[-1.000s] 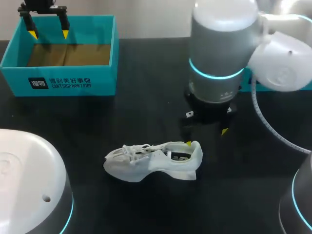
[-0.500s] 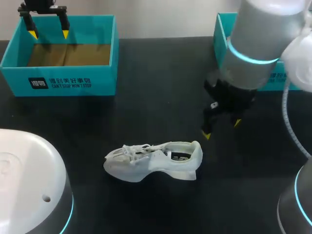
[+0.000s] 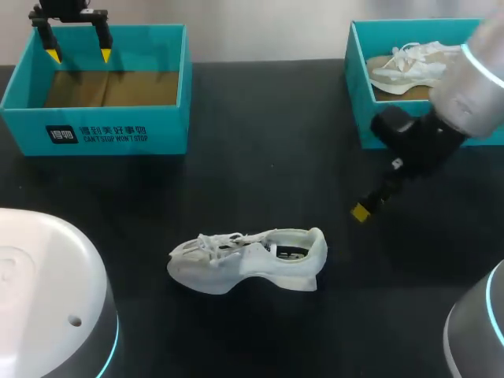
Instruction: Take the shoe out of the shoebox, open the shoe tongue, remove and reinsert the insole, then place the shoe into the shoebox
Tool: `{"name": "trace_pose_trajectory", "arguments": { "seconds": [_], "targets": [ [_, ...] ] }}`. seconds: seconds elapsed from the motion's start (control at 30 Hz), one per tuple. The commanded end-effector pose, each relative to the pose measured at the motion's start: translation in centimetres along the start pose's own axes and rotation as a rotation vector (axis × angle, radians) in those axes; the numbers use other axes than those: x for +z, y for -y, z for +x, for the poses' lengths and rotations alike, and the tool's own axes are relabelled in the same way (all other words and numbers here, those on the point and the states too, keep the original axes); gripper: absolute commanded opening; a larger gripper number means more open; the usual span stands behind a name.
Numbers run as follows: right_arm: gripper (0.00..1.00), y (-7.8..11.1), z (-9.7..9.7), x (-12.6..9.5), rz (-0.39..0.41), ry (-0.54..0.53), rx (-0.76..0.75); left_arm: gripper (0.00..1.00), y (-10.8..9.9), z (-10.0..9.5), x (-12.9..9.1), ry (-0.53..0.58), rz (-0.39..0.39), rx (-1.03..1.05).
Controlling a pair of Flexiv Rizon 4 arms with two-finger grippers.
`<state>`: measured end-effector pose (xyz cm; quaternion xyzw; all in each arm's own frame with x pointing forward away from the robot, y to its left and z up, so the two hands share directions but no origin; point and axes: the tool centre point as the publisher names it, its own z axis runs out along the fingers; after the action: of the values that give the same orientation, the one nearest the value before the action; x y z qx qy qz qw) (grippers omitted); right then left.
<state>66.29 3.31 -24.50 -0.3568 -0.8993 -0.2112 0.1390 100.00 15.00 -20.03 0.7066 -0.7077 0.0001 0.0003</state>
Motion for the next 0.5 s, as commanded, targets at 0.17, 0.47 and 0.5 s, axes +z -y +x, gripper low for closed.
{"name": "trace_pose_trajectory", "arguments": {
  "seconds": [0.17,0.47,0.5],
  "targets": [
    [1.00,2.79,-0.39,0.15,-0.203,-0.168,-0.002,1.00,0.00,0.00,-0.02,0.000,0.000,-0.001],
    [1.00,2.79,-0.39,0.15,-0.203,-0.168,-0.002,1.00,0.00,0.00,-0.02,0.000,0.000,-0.001],
    [1.00,2.95,-0.80,0.27,-0.245,-0.146,-0.030,1.00,0.00,0.00,-0.02,0.000,0.000,-0.001]
  ]
}}
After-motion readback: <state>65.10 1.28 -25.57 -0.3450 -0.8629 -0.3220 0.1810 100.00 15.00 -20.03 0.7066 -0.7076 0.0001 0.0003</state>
